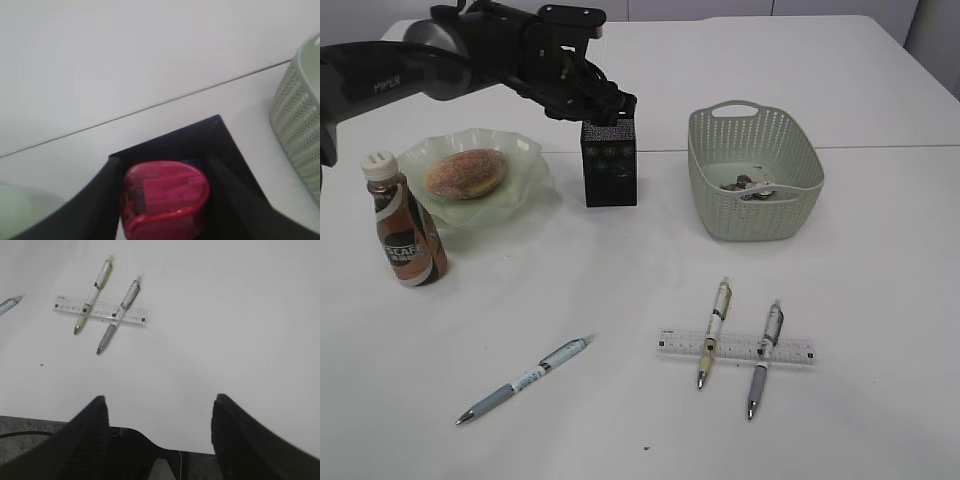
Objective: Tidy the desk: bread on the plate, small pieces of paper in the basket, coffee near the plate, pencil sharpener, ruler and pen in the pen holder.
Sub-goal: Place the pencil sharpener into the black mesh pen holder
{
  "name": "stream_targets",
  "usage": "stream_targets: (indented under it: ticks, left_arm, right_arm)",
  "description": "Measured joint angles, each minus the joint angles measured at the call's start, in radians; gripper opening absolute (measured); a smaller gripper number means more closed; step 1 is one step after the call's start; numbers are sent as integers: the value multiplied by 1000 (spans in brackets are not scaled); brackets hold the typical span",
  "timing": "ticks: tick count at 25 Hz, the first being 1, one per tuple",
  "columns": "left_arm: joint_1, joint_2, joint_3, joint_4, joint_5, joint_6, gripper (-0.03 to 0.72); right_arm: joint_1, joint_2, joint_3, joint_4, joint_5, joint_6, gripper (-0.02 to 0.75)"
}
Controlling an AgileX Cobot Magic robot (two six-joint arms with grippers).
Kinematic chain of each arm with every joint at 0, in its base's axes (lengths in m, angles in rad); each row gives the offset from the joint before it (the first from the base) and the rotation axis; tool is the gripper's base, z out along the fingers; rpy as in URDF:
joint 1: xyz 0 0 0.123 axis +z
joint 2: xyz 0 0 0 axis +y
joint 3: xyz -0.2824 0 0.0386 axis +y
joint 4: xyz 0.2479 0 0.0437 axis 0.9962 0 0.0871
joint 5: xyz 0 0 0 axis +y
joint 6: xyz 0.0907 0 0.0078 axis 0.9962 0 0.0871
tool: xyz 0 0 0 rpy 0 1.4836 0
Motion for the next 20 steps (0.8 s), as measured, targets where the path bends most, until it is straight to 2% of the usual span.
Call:
stream_targets:
  ticks: [20]
  left_arm:
    - [3, 0, 0, -67, -1, 0, 351]
  right_arm:
    - [0, 0, 0, -2, 0, 0, 475]
